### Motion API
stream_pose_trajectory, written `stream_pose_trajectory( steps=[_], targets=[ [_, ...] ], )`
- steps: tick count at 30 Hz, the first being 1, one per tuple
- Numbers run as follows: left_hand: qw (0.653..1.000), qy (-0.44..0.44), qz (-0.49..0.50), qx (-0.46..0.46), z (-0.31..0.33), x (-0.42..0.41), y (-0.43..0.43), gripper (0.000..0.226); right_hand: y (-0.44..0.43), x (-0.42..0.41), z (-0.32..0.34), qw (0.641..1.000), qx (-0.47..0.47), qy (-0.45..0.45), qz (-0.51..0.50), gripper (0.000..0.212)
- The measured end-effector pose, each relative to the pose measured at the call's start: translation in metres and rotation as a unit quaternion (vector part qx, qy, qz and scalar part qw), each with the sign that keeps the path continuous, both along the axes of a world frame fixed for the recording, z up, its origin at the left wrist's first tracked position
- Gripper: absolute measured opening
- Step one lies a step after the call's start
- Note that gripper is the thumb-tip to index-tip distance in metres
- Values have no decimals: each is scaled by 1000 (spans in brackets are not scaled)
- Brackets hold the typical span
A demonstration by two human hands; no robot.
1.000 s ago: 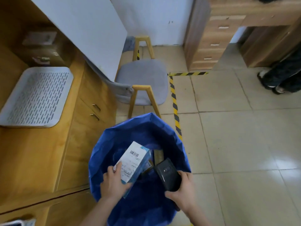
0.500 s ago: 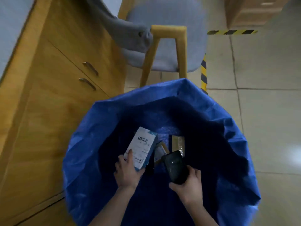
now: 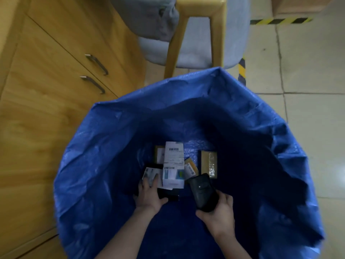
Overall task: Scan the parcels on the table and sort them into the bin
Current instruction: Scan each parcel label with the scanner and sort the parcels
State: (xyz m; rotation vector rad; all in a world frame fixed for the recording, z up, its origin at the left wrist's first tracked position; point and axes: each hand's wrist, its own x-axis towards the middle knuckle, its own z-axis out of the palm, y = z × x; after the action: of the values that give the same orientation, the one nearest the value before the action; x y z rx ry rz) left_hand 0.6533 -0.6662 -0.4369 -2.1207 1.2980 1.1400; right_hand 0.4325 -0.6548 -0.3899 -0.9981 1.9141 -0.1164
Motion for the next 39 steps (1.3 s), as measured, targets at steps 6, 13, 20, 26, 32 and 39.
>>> stream_pose_trajectory(
  steps=[6,13,20,26,32,39],
  targets=[
    [998,10,-42,-49,76,-9,-8,78,-2,-8,76,1000,-20,10,4,86],
    [986,35,-98,-130,188,-38,-11,51,13,-26,192,998,-57,13,-11,85],
    [972,65,-158,-163,290,-81,1,45,49,-76,283,995,-90,24,-29,84],
    [940,94,-278,-171,359,-144,21,37,107,-144,343,982,-128,47,-127,83],
    [885,107,-407,-198,407,-233,40,35,185,-236,405,960,-159,104,-205,79],
    [816,178,-498,-231,460,-401,106,46,314,-354,457,919,-175,164,-313,83]
  ],
)
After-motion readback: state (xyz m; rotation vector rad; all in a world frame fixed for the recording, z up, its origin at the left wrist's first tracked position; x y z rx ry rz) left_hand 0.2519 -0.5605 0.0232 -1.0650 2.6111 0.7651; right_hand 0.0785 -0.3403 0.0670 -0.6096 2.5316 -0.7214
